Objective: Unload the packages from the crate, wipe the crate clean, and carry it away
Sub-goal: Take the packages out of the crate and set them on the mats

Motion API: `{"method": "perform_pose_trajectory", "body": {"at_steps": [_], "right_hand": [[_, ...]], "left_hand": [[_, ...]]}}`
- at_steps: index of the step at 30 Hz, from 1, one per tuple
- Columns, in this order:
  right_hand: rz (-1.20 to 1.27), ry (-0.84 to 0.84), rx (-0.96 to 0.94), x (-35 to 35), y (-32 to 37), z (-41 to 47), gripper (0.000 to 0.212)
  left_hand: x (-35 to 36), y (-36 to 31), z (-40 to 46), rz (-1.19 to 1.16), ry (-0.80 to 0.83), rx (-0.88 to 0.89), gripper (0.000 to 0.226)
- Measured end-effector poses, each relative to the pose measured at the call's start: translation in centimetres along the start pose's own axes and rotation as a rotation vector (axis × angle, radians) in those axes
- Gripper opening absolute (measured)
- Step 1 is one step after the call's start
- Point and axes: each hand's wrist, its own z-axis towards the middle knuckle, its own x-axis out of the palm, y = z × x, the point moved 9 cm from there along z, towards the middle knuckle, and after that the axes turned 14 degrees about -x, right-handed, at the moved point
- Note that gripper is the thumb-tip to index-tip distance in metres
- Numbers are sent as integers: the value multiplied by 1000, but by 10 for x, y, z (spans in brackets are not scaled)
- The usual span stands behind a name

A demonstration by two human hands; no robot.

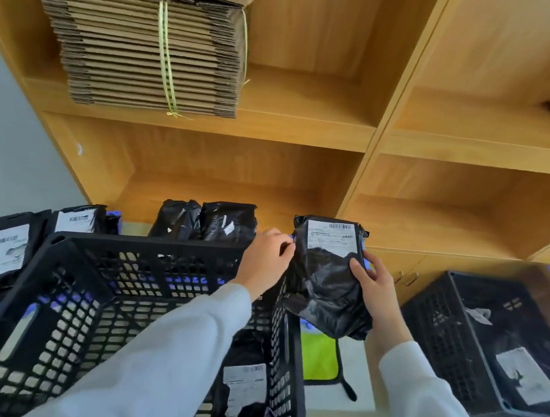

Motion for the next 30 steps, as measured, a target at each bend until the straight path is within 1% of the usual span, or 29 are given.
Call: {"method": "perform_pose_trajectory", "body": {"at_steps": [2,5,7,9,11,15,18,23,26,30], "right_hand": [[-4,8,27,-14,-7,14,38],[-4,12,63,-34,-20,37,32],[-41,29,74,-45,-34,55,34],[-81,45,94,-56,-53,73,35],[-109,58,128,-63,-76,89,33],[-181,100,161,-68,-119,124,44],[-212,106,193,-71,-144,144,44],[-240,62,265,-80,-195,163,43],[-293,75,297,-82,-222,172,44],[-414,100,303,-79,-227,175,48]], "left_hand": [[13,-5,14,16,26,-29,25],[28,1,34,39,25,-141,23],[36,10,42,118,-47,-244,27],[38,14,42,185,-156,-356,35],[37,9,38,231,-245,-416,41],[38,1,35,388,-379,-372,43],[43,3,39,437,-417,-318,45],[44,4,41,446,-489,-262,43],[41,1,41,427,-529,-250,44],[43,1,41,437,-520,-267,42]]}}
